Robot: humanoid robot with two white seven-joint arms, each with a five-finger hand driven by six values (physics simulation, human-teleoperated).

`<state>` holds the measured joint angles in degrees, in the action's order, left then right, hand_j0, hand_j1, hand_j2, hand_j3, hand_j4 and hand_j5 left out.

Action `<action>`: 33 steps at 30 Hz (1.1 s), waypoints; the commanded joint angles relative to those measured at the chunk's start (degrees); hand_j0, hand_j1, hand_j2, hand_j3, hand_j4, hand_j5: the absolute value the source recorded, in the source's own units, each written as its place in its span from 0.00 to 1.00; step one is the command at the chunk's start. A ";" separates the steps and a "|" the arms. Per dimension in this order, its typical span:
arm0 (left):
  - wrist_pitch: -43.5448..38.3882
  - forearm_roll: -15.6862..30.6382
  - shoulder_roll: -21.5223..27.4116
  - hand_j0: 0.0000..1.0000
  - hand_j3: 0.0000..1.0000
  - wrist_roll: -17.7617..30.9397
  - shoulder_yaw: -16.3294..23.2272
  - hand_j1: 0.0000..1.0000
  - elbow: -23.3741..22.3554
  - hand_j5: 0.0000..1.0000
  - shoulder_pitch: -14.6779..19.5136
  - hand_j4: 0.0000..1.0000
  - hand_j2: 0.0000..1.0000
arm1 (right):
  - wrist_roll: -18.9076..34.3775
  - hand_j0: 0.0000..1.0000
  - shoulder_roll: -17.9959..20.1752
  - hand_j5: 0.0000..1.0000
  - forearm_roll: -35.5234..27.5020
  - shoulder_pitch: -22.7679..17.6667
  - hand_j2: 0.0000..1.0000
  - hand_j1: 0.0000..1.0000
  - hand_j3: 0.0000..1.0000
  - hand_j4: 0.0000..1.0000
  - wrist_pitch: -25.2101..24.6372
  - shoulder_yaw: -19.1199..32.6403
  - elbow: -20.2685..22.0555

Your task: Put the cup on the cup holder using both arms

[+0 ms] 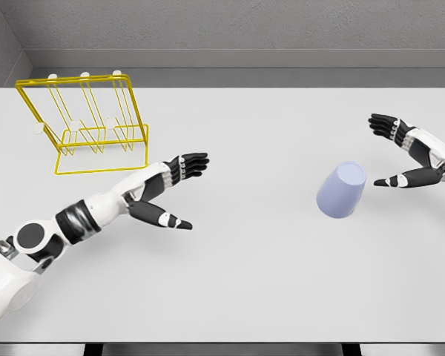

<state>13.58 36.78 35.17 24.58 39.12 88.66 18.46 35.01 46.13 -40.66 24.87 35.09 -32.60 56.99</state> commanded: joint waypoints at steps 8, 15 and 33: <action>-0.04 0.75 -0.37 1.00 1.00 0.03 -0.27 1.00 -0.33 1.00 0.00 1.00 1.00 | -0.01 1.00 0.19 1.00 -0.47 -0.62 1.00 1.00 1.00 1.00 -0.09 0.25 -1.53; -0.13 0.75 -0.46 1.00 1.00 0.03 -0.44 1.00 -1.74 1.00 0.09 1.00 1.00 | -0.01 1.00 2.38 1.00 -1.43 -4.13 1.00 1.00 1.00 1.00 -0.09 0.08 -0.92; -0.22 0.66 -1.25 1.00 1.00 -0.06 -0.27 1.00 -2.88 1.00 0.79 1.00 1.00 | -0.01 1.00 0.71 1.00 -7.24 -8.09 1.00 1.00 1.00 1.00 -0.09 0.08 3.74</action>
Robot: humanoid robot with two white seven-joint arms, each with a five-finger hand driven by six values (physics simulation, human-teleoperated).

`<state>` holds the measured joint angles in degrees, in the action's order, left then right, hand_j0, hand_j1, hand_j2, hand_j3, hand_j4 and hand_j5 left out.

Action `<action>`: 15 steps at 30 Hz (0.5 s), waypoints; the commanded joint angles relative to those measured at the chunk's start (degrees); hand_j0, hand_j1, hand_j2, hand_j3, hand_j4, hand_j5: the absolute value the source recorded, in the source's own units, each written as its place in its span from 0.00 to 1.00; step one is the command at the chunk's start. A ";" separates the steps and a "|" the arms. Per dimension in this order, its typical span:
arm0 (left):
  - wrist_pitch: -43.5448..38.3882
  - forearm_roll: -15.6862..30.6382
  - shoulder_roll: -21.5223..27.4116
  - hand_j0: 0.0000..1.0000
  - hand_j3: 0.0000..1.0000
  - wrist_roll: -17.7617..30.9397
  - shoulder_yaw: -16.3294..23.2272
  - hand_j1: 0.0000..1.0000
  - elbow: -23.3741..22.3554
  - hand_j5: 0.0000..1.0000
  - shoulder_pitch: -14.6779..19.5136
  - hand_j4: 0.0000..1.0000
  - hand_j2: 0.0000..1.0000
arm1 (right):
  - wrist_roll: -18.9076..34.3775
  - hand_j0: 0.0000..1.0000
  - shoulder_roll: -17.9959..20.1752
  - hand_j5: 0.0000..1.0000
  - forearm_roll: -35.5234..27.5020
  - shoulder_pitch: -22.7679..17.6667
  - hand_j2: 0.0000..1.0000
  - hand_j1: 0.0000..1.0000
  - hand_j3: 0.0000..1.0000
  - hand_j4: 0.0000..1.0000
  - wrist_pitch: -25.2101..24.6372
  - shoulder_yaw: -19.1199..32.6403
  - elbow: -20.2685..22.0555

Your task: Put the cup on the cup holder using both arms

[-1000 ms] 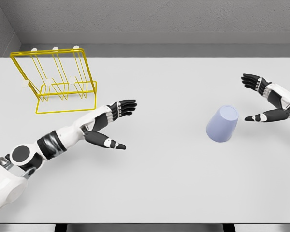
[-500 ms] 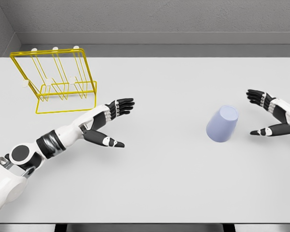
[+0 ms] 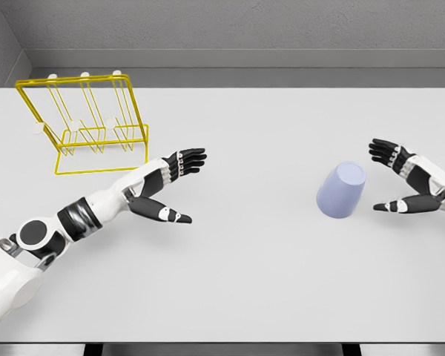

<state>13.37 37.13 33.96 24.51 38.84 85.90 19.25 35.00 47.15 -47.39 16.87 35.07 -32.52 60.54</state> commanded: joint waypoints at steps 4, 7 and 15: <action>-0.01 0.31 -0.21 1.00 1.00 0.01 0.01 1.00 -0.73 1.00 0.09 1.00 1.00 | 0.00 1.00 -0.39 1.00 -0.51 -0.79 1.00 1.00 1.00 1.00 -0.07 0.00 0.11; -0.01 0.31 -0.39 1.00 1.00 0.01 0.01 1.00 -1.08 1.00 0.26 1.00 1.00 | 0.00 1.00 -1.62 1.00 -0.43 -0.97 1.00 1.00 1.00 1.00 -0.07 -0.09 0.19; -0.01 0.13 -0.39 1.00 1.00 0.01 0.19 1.00 -1.96 1.00 0.88 1.00 1.00 | 0.00 1.00 -3.02 1.00 -0.25 -1.14 1.00 1.00 1.00 1.00 -0.07 -0.71 0.98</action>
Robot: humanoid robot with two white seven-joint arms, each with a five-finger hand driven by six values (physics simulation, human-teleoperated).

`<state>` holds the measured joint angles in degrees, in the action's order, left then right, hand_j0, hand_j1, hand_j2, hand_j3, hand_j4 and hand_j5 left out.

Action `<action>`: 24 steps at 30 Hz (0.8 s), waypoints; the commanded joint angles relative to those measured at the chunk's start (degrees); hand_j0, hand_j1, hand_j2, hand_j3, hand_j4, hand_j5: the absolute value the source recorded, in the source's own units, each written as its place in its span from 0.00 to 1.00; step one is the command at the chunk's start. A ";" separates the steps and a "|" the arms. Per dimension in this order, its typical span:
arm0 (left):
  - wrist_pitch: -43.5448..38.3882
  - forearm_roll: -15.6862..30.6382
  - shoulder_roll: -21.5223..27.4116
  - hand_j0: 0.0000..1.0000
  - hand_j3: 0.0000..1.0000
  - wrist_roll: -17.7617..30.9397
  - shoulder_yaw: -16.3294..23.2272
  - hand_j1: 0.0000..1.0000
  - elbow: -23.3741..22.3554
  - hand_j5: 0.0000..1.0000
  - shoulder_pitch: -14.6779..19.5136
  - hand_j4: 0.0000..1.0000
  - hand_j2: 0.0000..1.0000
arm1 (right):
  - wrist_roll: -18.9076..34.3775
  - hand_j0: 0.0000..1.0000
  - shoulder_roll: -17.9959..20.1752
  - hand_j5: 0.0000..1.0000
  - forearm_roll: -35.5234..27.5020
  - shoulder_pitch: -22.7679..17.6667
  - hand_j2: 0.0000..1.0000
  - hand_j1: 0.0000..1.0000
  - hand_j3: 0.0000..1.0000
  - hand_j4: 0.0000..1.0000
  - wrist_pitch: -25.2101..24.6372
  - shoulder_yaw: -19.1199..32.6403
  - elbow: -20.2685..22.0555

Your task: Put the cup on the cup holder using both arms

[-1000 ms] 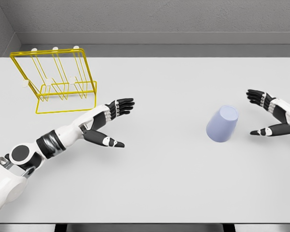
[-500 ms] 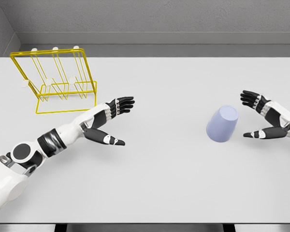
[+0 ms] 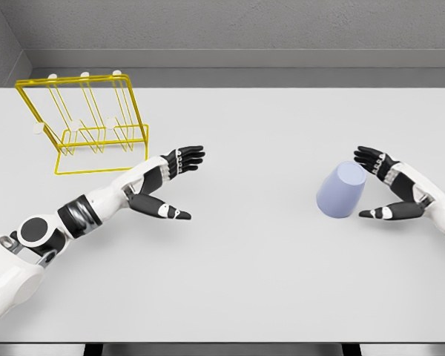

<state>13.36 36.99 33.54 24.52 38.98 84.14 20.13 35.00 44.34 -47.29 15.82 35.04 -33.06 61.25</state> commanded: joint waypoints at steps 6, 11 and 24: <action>0.08 0.28 -0.14 1.00 1.00 0.18 -0.04 1.00 -0.38 1.00 0.09 1.00 1.00 | 0.00 1.00 -1.80 1.00 -0.18 0.00 1.00 1.00 1.00 1.00 -0.04 -1.13 1.07; 0.08 0.10 -0.31 1.00 1.00 0.09 -0.04 1.00 -0.38 1.00 0.09 1.00 1.00 | 0.00 1.00 -3.12 1.00 0.00 0.00 1.00 1.00 1.00 1.00 -0.04 -1.21 1.07; 0.17 -0.25 -2.33 1.00 1.00 0.18 -0.13 1.00 -4.95 1.00 0.09 1.00 1.00 | 0.00 0.89 -4.53 0.89 0.09 0.35 0.89 0.89 0.89 0.89 -0.04 -1.13 0.63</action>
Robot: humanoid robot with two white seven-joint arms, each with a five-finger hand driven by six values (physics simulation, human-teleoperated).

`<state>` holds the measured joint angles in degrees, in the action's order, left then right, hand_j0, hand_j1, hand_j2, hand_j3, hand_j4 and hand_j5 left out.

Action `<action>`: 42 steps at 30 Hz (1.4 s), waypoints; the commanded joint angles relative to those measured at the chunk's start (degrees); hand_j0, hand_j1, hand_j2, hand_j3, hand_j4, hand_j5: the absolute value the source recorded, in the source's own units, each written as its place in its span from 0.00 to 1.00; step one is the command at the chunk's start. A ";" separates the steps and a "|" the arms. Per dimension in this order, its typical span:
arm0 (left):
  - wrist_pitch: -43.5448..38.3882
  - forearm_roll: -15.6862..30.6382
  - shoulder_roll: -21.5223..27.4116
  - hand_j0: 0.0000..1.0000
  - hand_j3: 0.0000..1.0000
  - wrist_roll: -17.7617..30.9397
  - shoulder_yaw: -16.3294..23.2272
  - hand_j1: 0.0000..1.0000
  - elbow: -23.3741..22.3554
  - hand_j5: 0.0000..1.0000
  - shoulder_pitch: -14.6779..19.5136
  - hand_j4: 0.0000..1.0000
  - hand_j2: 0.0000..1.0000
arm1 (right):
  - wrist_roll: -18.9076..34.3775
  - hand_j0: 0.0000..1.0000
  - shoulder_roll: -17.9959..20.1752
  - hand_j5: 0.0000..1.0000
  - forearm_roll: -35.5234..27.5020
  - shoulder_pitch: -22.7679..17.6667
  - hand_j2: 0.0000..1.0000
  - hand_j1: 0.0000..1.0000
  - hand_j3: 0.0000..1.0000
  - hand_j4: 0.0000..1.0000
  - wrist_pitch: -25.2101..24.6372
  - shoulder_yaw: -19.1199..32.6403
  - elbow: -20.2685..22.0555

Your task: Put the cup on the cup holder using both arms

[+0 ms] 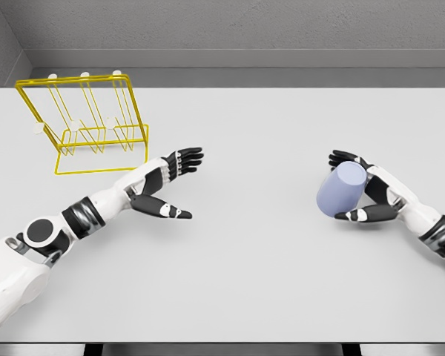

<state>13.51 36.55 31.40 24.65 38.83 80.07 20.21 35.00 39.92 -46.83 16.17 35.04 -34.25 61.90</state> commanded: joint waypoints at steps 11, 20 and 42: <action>0.03 0.28 -0.20 1.00 1.00 0.05 -0.16 1.00 -0.80 1.00 0.00 1.00 1.00 | 0.00 0.57 -0.81 0.57 -0.55 0.35 0.57 0.57 0.57 0.57 -0.04 0.15 -0.29; 0.12 0.28 -0.20 1.00 1.00 0.22 -0.16 1.00 -0.80 1.00 0.00 1.00 1.00 | 0.00 0.57 -0.81 0.57 -0.46 2.11 0.57 0.57 0.57 0.57 -0.04 0.24 0.67; 0.29 0.36 -0.11 1.00 1.00 0.40 -0.33 1.00 -0.71 1.00 -0.09 1.00 1.00 | 0.00 0.58 -7.22 0.58 0.07 7.65 0.58 0.58 0.58 0.58 -0.04 -4.95 4.02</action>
<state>13.81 36.58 31.30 25.04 38.52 79.33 20.13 35.00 33.45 -46.40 23.82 35.03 -38.17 65.82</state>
